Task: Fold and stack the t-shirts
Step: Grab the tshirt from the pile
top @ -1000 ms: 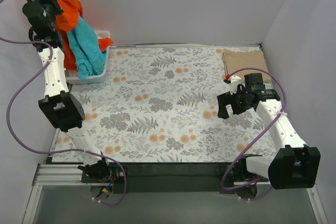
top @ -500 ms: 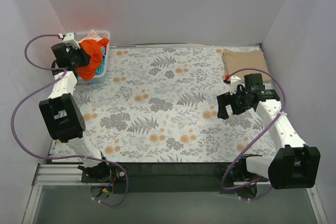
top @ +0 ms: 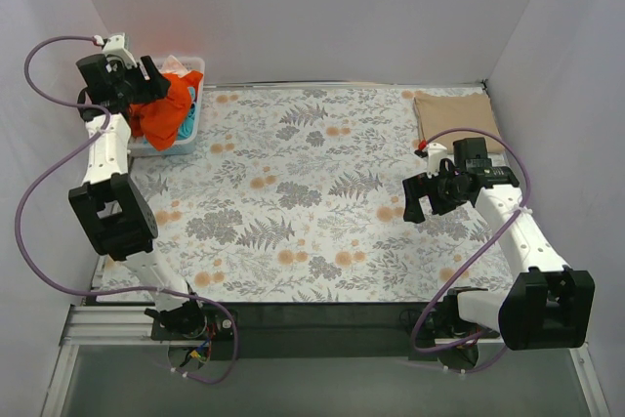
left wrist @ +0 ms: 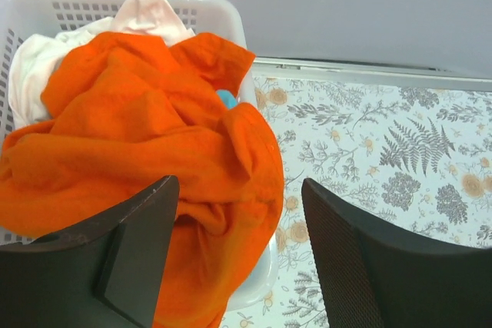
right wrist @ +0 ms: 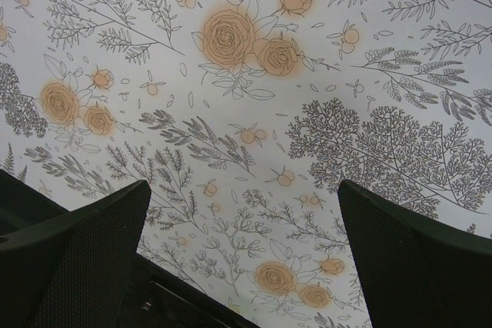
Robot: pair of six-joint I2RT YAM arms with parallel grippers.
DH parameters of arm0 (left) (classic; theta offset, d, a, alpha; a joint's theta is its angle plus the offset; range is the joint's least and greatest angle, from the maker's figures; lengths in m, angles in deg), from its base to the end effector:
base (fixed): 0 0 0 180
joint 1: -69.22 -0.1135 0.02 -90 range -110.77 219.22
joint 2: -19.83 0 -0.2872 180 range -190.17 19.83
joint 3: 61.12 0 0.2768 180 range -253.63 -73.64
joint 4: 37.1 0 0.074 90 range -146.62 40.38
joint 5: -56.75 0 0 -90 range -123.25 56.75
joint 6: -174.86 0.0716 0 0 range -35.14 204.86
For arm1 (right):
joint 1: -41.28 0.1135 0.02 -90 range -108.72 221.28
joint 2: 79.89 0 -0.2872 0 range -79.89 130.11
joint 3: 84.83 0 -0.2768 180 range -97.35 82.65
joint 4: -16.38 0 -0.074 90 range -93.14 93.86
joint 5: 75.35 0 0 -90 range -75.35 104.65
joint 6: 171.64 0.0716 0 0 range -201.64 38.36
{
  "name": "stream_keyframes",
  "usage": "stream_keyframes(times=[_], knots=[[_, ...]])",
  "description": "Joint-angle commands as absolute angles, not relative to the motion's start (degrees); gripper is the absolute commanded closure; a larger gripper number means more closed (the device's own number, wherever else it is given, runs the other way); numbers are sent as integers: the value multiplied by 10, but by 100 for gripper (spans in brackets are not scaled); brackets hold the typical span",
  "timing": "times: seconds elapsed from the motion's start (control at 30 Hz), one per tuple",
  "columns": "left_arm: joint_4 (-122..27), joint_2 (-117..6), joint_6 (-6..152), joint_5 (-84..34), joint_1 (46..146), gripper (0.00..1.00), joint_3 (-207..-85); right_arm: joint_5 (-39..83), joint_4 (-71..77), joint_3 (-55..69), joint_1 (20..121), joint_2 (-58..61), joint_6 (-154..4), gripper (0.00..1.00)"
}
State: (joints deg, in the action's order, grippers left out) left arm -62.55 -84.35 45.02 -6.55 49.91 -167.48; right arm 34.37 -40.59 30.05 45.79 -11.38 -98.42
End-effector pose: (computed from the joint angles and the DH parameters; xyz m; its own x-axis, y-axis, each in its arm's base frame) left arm 0.4766 0.1329 0.3480 -0.3466 -0.7279 -0.5917 -0.1666 0.6685 -0.7248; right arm 0.2583 0.0446 0.2415 -0.7602 -0.3326 -0.5582 -0.4803 0.8662 0.1380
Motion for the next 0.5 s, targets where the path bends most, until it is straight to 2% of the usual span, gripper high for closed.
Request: stream_keyframes(times=[0.0,0.2,0.3,0.37,0.47], knots=[[-657,-856,457,-68,508,39,-1716,357,-393,302,456,-109,-990,2],[-680,-877,499,-133,538,39,-1734,358,-394,302,456,-105,-990,2],[-711,-895,511,-157,544,43,-1752,359,-394,302,455,-104,-990,2],[-720,-901,515,-168,543,46,-1756,359,-394,302,455,-105,-990,2],[-732,-908,518,-180,544,62,-1771,361,-394,302,455,-104,-990,2]])
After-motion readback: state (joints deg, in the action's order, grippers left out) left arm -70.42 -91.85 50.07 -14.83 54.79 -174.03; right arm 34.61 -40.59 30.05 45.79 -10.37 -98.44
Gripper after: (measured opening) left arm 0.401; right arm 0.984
